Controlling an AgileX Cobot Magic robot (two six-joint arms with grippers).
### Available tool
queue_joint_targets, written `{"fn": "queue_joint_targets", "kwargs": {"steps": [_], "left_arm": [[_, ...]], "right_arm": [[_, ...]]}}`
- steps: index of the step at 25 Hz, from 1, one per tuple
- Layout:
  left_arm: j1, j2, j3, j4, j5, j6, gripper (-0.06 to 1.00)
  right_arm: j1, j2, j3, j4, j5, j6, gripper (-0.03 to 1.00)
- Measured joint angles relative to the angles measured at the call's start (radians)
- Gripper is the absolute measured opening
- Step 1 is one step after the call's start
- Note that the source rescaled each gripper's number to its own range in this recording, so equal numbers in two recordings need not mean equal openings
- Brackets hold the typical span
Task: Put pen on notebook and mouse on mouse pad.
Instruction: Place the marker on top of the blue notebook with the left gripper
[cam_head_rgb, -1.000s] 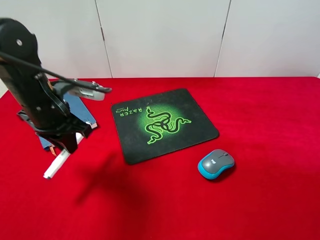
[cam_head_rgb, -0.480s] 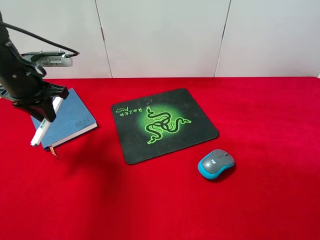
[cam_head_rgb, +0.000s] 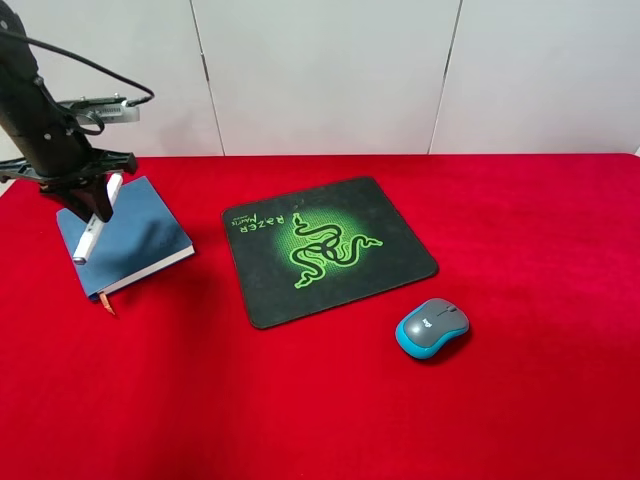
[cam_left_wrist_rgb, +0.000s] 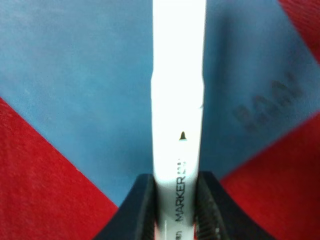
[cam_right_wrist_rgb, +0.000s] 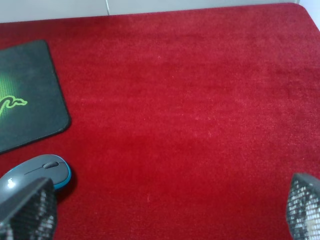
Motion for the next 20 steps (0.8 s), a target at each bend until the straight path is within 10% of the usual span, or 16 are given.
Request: {"fn": "queue_joint_targets", "kwargs": {"steps": [20], "left_arm": [[0.046, 0.138, -0.069, 0.001, -0.073, -0.003, 0.0]], "right_arm": [[0.0, 0.0, 0.0, 0.0, 0.0, 0.0, 1.0]]}}
